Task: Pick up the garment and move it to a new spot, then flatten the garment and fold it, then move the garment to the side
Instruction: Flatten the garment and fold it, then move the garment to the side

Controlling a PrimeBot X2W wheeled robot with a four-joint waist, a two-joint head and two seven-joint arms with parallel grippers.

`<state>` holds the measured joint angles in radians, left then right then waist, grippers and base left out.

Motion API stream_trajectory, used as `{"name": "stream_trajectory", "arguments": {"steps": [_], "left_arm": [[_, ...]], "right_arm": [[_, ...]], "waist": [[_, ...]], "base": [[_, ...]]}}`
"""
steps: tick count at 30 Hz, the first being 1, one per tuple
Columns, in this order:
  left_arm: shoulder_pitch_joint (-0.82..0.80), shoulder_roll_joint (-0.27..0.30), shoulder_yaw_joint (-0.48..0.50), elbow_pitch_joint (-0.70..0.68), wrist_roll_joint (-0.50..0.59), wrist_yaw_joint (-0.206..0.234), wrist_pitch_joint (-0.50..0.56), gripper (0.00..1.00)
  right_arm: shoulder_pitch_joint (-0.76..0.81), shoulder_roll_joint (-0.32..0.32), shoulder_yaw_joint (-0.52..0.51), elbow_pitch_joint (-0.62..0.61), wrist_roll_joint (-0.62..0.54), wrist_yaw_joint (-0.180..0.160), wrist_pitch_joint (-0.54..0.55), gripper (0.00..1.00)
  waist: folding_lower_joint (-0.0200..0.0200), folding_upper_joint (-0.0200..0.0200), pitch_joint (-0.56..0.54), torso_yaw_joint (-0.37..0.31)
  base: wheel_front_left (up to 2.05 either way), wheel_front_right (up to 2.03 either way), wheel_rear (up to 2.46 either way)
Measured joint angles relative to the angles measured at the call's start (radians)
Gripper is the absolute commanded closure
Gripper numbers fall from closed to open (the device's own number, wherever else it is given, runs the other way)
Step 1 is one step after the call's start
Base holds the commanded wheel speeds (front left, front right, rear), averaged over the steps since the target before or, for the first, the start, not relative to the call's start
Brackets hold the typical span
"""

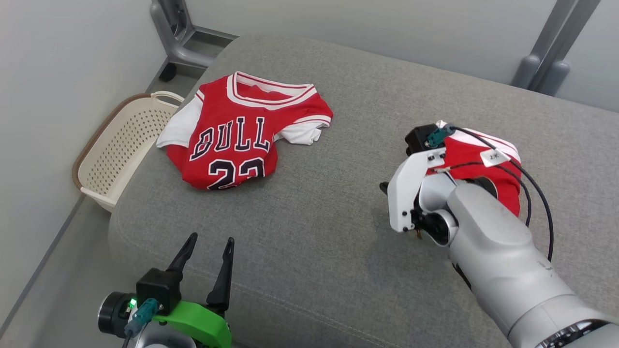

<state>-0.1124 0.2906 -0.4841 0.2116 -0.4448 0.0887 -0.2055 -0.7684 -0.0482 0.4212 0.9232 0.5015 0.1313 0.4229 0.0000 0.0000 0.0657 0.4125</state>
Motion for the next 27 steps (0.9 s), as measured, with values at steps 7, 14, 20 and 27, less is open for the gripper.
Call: {"name": "stream_trajectory", "arguments": {"steps": [7,14,20,27], "left_arm": [[0.012,0.009,0.003,-0.01,-0.002,0.009,-0.003,0.0],[0.016,0.013,0.001,-0.02,-0.003,0.014,-0.003,0.0],[0.015,0.014,-0.003,-0.028,-0.004,0.015,-0.002,0.0],[-0.002,0.014,-0.008,-0.028,-0.004,0.014,-0.003,0.0]], "right_arm": [[-0.091,-0.04,-0.101,0.022,-0.024,0.0,-0.012,0.0],[-0.109,-0.124,-0.287,0.124,-0.105,0.0,-0.01,0.0],[-0.097,-0.14,-0.428,0.201,-0.164,0.0,-0.04,0.0],[-0.095,-0.113,-0.534,0.282,-0.231,0.0,-0.064,0.0]], "waist": [[0.0,0.0,-0.017,-0.039],[0.0,0.0,-0.022,-0.075],[0.0,0.0,0.002,-0.089],[0.0,0.0,0.039,-0.091]], "base": [[0.0,0.0,0.0],[0.0,0.0,0.0],[0.0,0.0,0.0],[0.0,0.0,0.0]]}}
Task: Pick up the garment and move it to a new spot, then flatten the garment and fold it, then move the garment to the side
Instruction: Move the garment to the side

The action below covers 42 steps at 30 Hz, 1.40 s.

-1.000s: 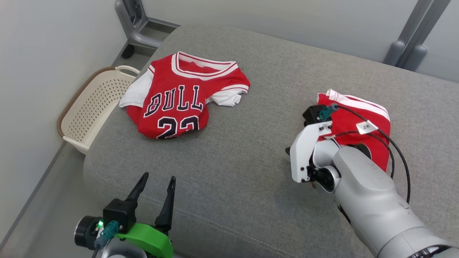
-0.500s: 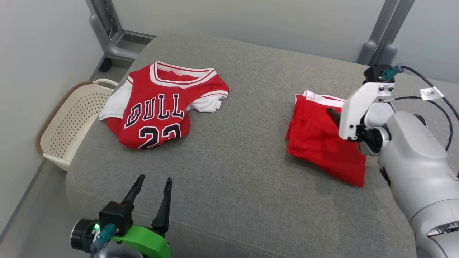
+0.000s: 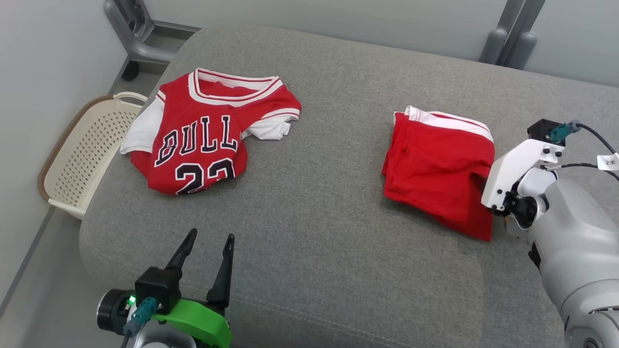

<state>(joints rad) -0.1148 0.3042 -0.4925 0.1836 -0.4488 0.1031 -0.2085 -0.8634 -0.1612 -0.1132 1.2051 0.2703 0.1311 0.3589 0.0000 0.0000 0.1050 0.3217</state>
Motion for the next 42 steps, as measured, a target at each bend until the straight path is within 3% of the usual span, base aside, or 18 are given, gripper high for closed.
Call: {"name": "stream_trajectory", "arguments": {"steps": [8,10,13,24,36,42], "left_arm": [[-0.009,-0.002,-0.006,0.016,-0.007,-0.005,-0.006,0.0],[-0.01,-0.002,-0.006,0.018,-0.007,-0.005,-0.008,0.0],[-0.011,-0.001,-0.007,0.021,-0.007,-0.005,-0.009,0.0],[-0.008,0.006,-0.013,0.018,-0.012,0.003,-0.008,0.0],[-0.006,0.019,-0.014,-0.003,-0.015,0.012,-0.009,0.0],[-0.027,0.023,-0.016,-0.015,-0.013,0.011,-0.01,0.0]], "right_arm": [[0.003,0.036,-0.099,0.053,-0.054,0.0,-0.006,0.0],[0.003,0.039,-0.117,0.056,-0.069,0.0,-0.006,0.63],[0.003,0.044,-0.143,0.063,-0.091,0.0,-0.006,0.99],[0.012,0.036,-0.201,0.071,-0.184,0.001,-0.027,1.0],[0.005,-0.041,-0.151,0.02,-0.341,0.001,-0.044,1.0],[0.005,-0.104,-0.06,-0.021,-0.402,0.001,-0.08,1.0]], "waist": [[0.0,0.0,0.017,0.013],[0.0,0.0,0.018,0.014],[0.0,0.0,0.014,0.014],[0.0,0.0,0.0,-0.015],[0.0,0.0,-0.003,-0.128],[0.0,0.0,0.018,-0.207]], "base": [[0.0,0.0,0.0],[0.0,0.0,0.0],[0.0,0.0,0.0],[0.0,0.0,0.0],[0.0,0.0,0.0],[0.0,0.0,0.0]]}}
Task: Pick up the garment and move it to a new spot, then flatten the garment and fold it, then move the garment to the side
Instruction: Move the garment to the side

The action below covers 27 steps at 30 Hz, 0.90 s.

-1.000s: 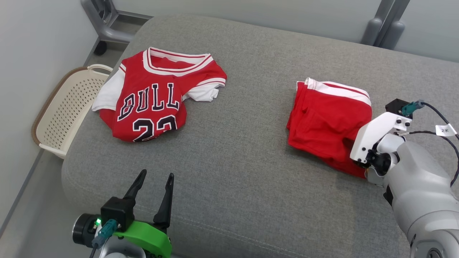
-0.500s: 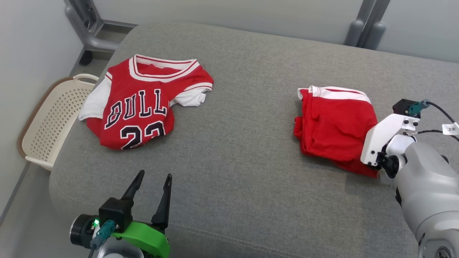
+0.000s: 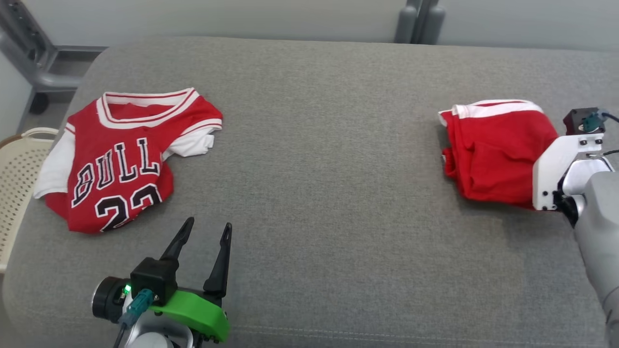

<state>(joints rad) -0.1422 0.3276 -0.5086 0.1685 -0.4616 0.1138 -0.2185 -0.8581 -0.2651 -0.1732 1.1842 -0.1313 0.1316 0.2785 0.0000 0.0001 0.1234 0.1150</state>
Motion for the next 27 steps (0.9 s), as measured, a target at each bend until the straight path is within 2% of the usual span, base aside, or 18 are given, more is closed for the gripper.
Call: {"name": "stream_trajectory", "arguments": {"steps": [1,4,7,15,19,27], "left_arm": [[0.0,0.0,0.0,0.0,0.0,0.0,0.0,0.0],[-0.027,0.004,-0.004,-0.015,0.012,-0.001,0.002,0.0],[-0.042,0.011,-0.005,-0.023,0.018,-0.002,0.002,0.0],[-0.075,0.04,-0.007,-0.086,0.038,-0.003,0.015,0.0],[-0.085,0.065,-0.009,-0.137,0.051,0.001,0.034,0.0],[-0.096,0.097,-0.002,-0.202,0.061,0.012,0.063,0.0]], "right_arm": [[0.0,0.0,0.0,0.0,0.0,0.0,0.0,1.0],[-0.003,-0.063,0.034,-0.017,-0.008,0.0,-0.021,1.0],[-0.01,-0.084,0.046,-0.029,-0.008,0.0,-0.036,1.0],[-0.035,-0.21,0.077,-0.067,-0.021,0.0,-0.104,1.0],[-0.048,-0.29,0.074,-0.078,-0.04,0.0,-0.135,1.0],[-0.056,-0.37,0.007,-0.093,-0.082,0.0,-0.171,1.0]], "waist": [[0.0,0.0,0.0,0.0],[0.0,0.0,0.036,-0.039],[0.0,0.0,0.06,-0.052],[0.0001,0.0,0.154,-0.084],[0.0,0.0,0.208,-0.088],[0.0,0.0,0.282,-0.089]], "base": [[0.0,0.0,0.0],[0.0,0.0,0.0],[0.0,0.0,0.0],[0.0,0.0,0.0],[0.0,0.0,0.0],[0.0,0.0,0.0]]}}
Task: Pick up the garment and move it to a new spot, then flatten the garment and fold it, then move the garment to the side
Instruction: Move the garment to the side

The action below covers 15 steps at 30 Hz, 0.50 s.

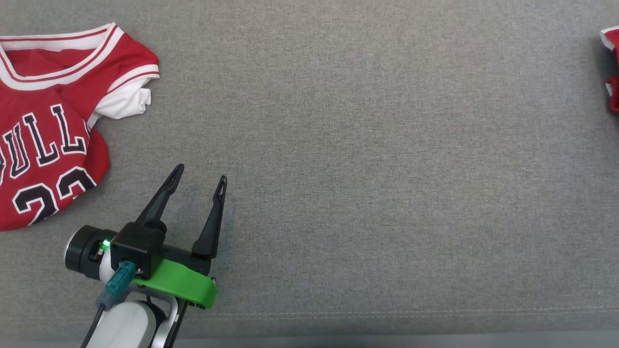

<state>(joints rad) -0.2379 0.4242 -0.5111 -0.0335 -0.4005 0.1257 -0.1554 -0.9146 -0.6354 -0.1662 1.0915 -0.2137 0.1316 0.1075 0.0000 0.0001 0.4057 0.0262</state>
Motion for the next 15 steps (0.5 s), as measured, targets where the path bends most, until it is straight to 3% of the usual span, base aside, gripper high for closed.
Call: {"name": "stream_trajectory", "arguments": {"steps": [1,2,3,10,15], "left_arm": [[0.0,0.001,-0.001,-0.003,0.002,0.002,0.002,0.0],[-0.001,0.003,-0.001,-0.006,0.005,0.002,0.004,0.0],[-0.002,0.003,-0.002,-0.009,0.006,0.004,0.005,0.0],[-0.013,0.002,0.002,-0.01,0.015,0.019,-0.013,0.0],[-0.012,-0.019,0.022,0.011,-0.013,0.036,-0.038,0.0]], "right_arm": [[0.001,-0.006,-0.006,0.002,-0.004,0.0,0.0,0.89],[0.003,-0.008,-0.017,0.003,-0.009,0.0,-0.004,0.18],[0.004,-0.009,-0.028,0.005,-0.009,0.0,-0.006,0.0],[0.014,0.016,-0.064,0.008,-0.019,0.0,-0.119,0.0],[0.013,0.1,-0.03,0.029,0.107,0.0,-0.283,0.0]], "waist": [[0.0,0.0,0.007,0.0],[0.0,0.0,0.013,0.0],[0.0,0.0,0.018,0.001],[0.0,0.0,0.018,0.001],[0.0001,0.0,-0.02,0.002]], "base": [[0.0,0.0,0.0],[0.0,0.0,0.0],[0.0,0.0,0.0],[0.0,0.0,0.0],[0.0,0.0,0.0]]}}
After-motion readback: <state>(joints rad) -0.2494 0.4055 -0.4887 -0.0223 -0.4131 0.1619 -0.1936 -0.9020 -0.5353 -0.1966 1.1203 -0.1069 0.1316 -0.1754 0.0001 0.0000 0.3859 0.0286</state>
